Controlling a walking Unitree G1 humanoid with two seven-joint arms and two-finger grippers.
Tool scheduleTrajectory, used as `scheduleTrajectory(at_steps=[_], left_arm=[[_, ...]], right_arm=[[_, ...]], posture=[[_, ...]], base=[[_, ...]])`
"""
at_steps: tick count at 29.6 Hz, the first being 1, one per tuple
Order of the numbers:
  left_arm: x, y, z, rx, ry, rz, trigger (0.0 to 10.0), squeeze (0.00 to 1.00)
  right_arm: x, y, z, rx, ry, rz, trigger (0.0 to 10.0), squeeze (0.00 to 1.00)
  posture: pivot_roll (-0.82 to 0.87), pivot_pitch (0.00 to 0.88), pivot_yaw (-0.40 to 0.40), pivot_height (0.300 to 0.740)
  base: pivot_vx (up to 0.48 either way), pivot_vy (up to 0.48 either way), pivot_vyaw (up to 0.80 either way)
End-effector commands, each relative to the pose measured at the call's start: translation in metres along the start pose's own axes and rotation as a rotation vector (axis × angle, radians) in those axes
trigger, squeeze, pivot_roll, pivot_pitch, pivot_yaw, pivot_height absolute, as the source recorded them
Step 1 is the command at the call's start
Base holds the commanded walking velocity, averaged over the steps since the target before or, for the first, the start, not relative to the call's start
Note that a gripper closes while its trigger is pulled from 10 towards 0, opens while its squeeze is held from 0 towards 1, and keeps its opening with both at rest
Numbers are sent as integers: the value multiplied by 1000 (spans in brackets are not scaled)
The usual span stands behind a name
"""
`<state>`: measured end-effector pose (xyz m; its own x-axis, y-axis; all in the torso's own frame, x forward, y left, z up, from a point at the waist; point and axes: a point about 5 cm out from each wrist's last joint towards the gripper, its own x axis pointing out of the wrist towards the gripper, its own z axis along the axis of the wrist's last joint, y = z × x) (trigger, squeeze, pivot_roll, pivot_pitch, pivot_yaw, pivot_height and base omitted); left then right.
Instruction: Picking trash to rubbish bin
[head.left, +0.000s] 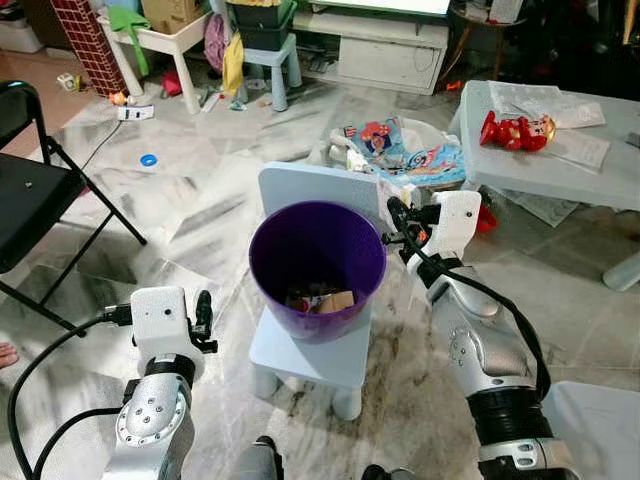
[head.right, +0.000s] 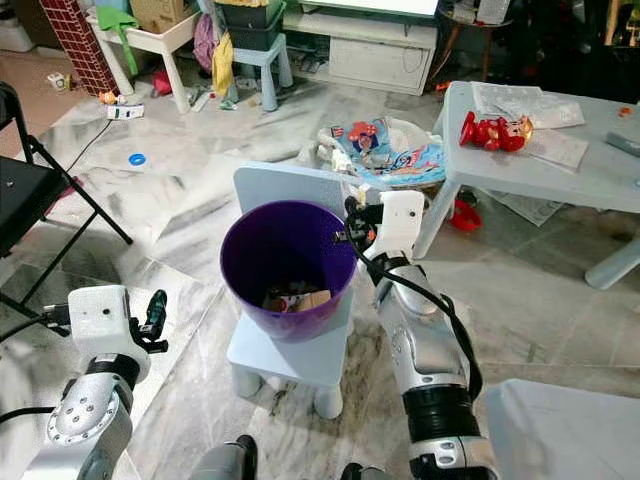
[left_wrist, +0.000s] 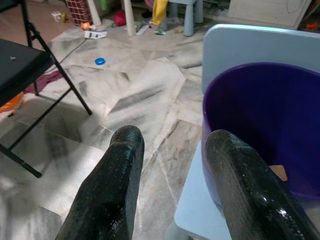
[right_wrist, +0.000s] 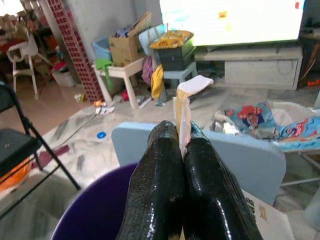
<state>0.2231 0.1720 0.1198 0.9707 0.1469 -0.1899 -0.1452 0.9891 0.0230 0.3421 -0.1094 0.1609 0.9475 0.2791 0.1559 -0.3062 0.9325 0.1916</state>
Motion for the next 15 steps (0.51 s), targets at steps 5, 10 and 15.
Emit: scheduleTrajectory(at_steps=[5, 10, 15], left_arm=[[-7, -2, 2, 7, 1, -24, 10000, 0], [-11, 1, 2, 12, 6, -22, 10000, 0], [-15, 1, 3, 9, 4, -22, 10000, 0]], right_arm=[[11, 12, -10, 42, 10, 4, 0, 0], [22, 36, -30, 126, 86, 47, 0, 0], [24, 62, -53, 230, 192, 100, 0, 0]], posture=[[238, 142, -50, 740], [271, 147, -60, 740], [298, 149, -74, 740]], base=[[0, 0, 0], [0, 0, 0], [0, 0, 0]])
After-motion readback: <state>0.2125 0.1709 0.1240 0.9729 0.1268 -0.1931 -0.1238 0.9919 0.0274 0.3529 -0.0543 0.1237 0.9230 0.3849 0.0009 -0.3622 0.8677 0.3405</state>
